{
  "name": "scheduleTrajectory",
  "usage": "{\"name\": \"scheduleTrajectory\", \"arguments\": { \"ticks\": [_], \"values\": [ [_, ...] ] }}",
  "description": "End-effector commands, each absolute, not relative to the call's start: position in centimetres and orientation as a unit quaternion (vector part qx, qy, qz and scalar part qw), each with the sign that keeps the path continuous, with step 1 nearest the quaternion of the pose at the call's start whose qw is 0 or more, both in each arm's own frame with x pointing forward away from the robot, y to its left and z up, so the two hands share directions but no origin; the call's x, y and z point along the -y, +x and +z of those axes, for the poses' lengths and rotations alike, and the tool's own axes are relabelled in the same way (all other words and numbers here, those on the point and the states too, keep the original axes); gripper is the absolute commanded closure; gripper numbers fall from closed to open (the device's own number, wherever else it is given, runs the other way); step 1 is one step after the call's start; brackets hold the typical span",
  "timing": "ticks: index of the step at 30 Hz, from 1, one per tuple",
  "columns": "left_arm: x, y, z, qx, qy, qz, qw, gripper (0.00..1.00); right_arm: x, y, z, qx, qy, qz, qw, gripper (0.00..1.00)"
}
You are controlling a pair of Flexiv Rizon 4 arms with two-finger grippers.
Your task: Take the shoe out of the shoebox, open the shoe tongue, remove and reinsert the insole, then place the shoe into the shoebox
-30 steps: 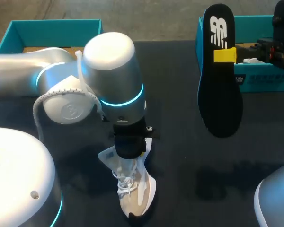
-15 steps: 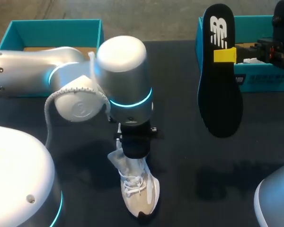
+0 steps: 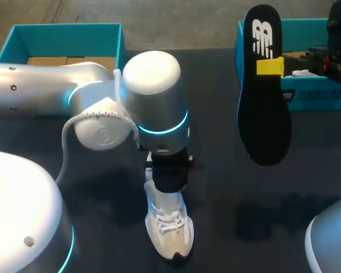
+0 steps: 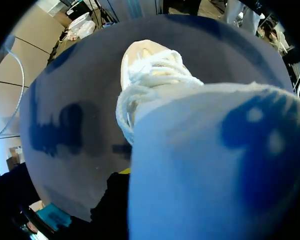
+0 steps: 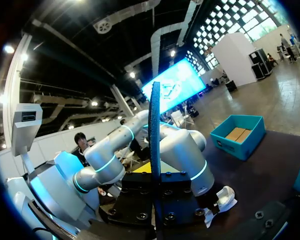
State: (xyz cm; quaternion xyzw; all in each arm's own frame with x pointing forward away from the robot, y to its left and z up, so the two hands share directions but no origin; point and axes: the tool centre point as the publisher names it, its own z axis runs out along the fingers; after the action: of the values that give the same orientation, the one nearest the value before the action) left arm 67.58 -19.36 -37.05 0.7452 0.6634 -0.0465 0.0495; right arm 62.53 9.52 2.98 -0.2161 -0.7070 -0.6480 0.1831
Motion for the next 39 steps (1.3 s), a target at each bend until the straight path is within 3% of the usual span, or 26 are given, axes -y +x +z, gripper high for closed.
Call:
{"name": "scheduleTrajectory", "arguments": {
  "ticks": [1, 4, 9, 10, 11, 14, 21, 30, 39],
  "values": [
    [20.0, 67.9, -37.3, -0.663, 0.744, -0.053, 0.059, 0.66, -9.7, 62.7, 2.9, 0.708, -0.217, -0.647, 0.184, 1.00],
    [20.3, 68.1, -37.0, -0.661, 0.745, -0.052, 0.070, 0.66, -9.7, 62.7, 2.9, 0.708, -0.217, -0.647, 0.184, 1.00],
    [20.6, 68.6, -35.6, -0.663, 0.740, -0.061, 0.098, 0.52, -9.7, 62.7, 2.9, 0.708, -0.217, -0.647, 0.184, 1.00],
    [20.7, 68.7, -35.3, -0.665, 0.737, -0.061, 0.104, 0.46, -9.7, 62.7, 2.9, 0.708, -0.217, -0.647, 0.184, 1.00],
    [20.7, 68.9, -34.9, -0.667, 0.734, -0.059, 0.112, 0.31, -9.7, 62.7, 2.9, 0.708, -0.217, -0.647, 0.184, 1.00],
    [20.6, 69.5, -33.3, -0.672, 0.723, -0.065, 0.144, 0.00, -9.7, 62.7, 2.9, 0.708, -0.217, -0.647, 0.184, 1.00],
    [20.1, 70.5, -29.0, -0.670, 0.703, -0.084, 0.224, 0.00, -9.7, 62.7, 2.9, 0.708, -0.217, -0.647, 0.184, 1.00],
    [19.1, 70.5, -27.3, -0.664, 0.698, -0.089, 0.251, 0.00, -9.7, 62.7, 2.9, 0.708, -0.217, -0.647, 0.184, 1.00],
    [19.3, 71.4, -27.6, -0.691, 0.689, -0.088, 0.199, 0.00, -9.7, 62.7, 2.9, 0.708, -0.217, -0.647, 0.184, 1.00]
  ]
}}
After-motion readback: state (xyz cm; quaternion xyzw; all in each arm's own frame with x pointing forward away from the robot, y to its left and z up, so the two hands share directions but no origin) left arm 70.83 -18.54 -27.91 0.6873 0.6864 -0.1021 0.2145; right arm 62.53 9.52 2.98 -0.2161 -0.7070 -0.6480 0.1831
